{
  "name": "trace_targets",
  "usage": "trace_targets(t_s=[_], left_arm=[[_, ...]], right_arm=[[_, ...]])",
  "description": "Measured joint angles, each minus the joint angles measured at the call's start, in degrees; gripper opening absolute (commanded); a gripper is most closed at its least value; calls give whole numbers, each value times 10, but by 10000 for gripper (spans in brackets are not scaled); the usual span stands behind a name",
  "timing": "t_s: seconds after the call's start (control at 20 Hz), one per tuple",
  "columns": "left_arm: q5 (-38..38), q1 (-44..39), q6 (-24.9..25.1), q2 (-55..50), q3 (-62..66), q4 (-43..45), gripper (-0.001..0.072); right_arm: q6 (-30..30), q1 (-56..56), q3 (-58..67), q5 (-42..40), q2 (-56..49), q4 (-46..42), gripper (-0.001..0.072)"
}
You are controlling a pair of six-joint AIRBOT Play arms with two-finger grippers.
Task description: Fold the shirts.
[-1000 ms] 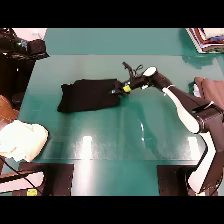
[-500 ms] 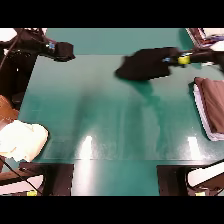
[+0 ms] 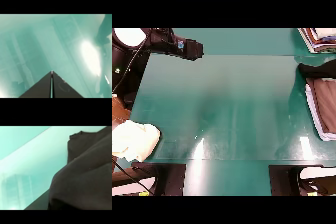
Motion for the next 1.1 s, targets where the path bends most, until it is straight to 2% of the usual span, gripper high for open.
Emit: trace_targets(t_s=[0.35,0.7,1.1], left_arm=[[7,-5,0,0,0,0,29],[7,-5,0,0,0,0,29],[2,-5,0,0,0,0,29]], right_arm=[[-11,-50,25,-21,5,62,18],[-26,-58,135,33,13,61,17],[-52,-112,8,91,115,36,19]])
